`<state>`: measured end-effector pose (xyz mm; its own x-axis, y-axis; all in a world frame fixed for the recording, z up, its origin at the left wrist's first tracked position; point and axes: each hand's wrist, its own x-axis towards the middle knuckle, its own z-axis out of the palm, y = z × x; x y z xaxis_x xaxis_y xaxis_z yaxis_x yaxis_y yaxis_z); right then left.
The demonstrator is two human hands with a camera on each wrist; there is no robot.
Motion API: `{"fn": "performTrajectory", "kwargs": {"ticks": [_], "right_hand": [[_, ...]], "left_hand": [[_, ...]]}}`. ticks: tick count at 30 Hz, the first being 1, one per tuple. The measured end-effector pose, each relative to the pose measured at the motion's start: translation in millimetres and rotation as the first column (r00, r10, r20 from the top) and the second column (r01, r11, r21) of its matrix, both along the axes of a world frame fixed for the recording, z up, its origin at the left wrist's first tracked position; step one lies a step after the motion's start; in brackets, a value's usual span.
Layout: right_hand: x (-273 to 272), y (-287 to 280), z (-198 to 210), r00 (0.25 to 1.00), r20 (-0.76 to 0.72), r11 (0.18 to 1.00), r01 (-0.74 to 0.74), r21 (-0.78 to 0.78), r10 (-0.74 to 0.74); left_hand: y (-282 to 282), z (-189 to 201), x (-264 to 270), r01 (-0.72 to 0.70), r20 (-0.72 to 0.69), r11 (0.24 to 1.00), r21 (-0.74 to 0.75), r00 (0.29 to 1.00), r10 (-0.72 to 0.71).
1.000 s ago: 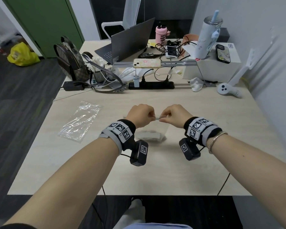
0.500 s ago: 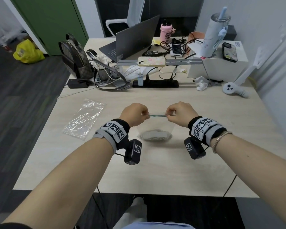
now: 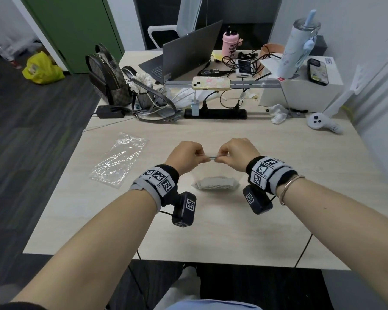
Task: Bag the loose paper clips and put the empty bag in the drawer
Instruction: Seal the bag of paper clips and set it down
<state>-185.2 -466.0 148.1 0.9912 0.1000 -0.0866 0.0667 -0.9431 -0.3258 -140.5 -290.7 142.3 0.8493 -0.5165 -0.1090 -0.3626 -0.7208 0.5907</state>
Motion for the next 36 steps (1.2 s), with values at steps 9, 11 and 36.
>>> {"fn": "performTrajectory", "kwargs": {"ticks": [9, 11, 36], "right_hand": [[-6.3, -25.8, -1.2, 0.989, -0.079, 0.989, 0.131, 0.069, -0.126], [-5.6, -26.7, -3.5, 0.981, -0.131, 0.976, 0.161, 0.146, -0.142], [4.0, -65.6, 10.5, 0.957, 0.034, 0.891, 0.253, 0.376, -0.287]], "left_hand": [[0.0, 0.7, 2.4, 0.035, -0.008, 0.999, 0.012, 0.999, -0.034], [1.0, 0.9, 3.5, -0.012, -0.028, 1.0, 0.012, 1.0, 0.013], [0.9, 16.5, 44.9, -0.086, 0.09, 0.984, -0.154, 0.991, 0.101]]}}
